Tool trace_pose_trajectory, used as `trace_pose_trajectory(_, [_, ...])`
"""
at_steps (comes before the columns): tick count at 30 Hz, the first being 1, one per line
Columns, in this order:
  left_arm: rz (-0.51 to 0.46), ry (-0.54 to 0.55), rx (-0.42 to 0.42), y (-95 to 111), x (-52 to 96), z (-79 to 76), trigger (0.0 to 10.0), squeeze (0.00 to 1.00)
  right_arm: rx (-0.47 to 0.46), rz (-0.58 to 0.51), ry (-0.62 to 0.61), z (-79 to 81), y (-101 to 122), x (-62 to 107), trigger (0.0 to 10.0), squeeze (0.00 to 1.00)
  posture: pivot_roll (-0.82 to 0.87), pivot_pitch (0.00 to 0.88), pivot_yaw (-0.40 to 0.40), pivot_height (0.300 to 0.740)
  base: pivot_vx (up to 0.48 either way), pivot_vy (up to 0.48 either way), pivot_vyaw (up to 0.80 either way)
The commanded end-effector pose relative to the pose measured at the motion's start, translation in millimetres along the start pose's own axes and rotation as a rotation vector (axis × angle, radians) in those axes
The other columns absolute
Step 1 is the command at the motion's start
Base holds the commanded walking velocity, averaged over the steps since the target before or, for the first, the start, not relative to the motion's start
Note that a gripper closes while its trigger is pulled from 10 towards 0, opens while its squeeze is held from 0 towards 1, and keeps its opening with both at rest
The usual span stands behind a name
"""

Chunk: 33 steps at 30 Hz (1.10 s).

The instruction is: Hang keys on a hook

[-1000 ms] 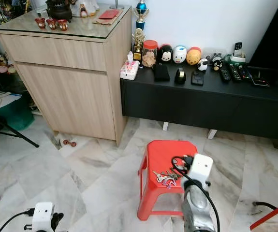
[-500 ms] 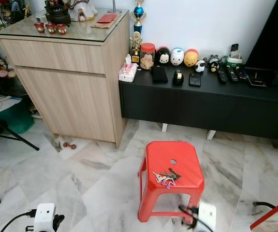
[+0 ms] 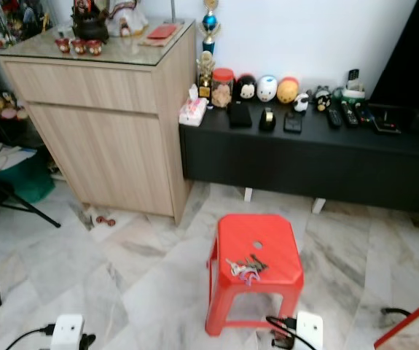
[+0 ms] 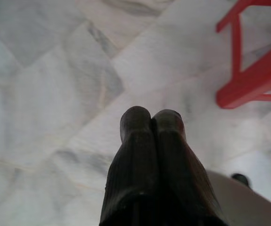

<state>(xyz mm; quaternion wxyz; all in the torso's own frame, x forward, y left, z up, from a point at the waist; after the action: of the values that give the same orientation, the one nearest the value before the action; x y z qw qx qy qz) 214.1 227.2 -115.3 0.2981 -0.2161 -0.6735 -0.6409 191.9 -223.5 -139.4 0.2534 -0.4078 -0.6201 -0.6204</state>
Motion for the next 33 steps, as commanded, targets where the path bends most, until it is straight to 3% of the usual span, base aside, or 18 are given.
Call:
trace_pose_trajectory(1, [0.017, -0.004, -0.026, -4.5, 1.5, 2.1, 10.0, 0.0, 0.0, -0.008, 0.0, 1.5, 3.2, -0.5, 10.0, 0.0, 0.16, 0.0, -0.039, 0.74, 0.0, -0.409, 0.0])
trace_pose_trajectory(8, [0.024, -0.002, -0.014, -7.3, 2.1, 1.7, 10.0, 0.0, -0.03, 0.026, -0.006, 0.2, -7.8, 1.0, 10.0, 0.0, 0.16, 0.0, -0.042, 0.74, 0.0, -0.41, 0.0])
trace_pose_trajectory(20, [0.028, -0.032, -0.027, -7.7, 1.4, -5.5, 10.0, 0.0, -0.013, 0.051, 0.022, 4.0, -14.4, 1.8, 10.0, 0.0, 0.16, 0.0, -0.041, 0.74, 0.0, -0.408, -0.76])
trace_pose_trajectory(33, [0.034, -0.044, -0.022, -9.5, 1.1, -10.6, 10.0, 0.0, -0.026, -0.018, 0.007, 5.1, 7.0, -1.1, 10.0, 0.0, 0.16, 0.0, -0.04, 0.74, 0.0, -0.37, -0.05])
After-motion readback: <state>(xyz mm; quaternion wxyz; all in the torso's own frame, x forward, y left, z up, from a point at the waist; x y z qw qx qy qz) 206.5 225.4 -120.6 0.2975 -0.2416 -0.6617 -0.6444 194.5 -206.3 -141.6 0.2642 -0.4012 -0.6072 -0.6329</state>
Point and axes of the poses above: a point about 5 cm out from each wrist's last joint towards the gripper, its own x axis pointing back from the gripper into the wrist, its own y axis along the axis of the wrist's last joint, z = x × y, the point moved 6 cm from there along -x, pointing out of the wrist towards the gripper, and after that the axes turned 6 degrees about x, right-handed, at the moved point
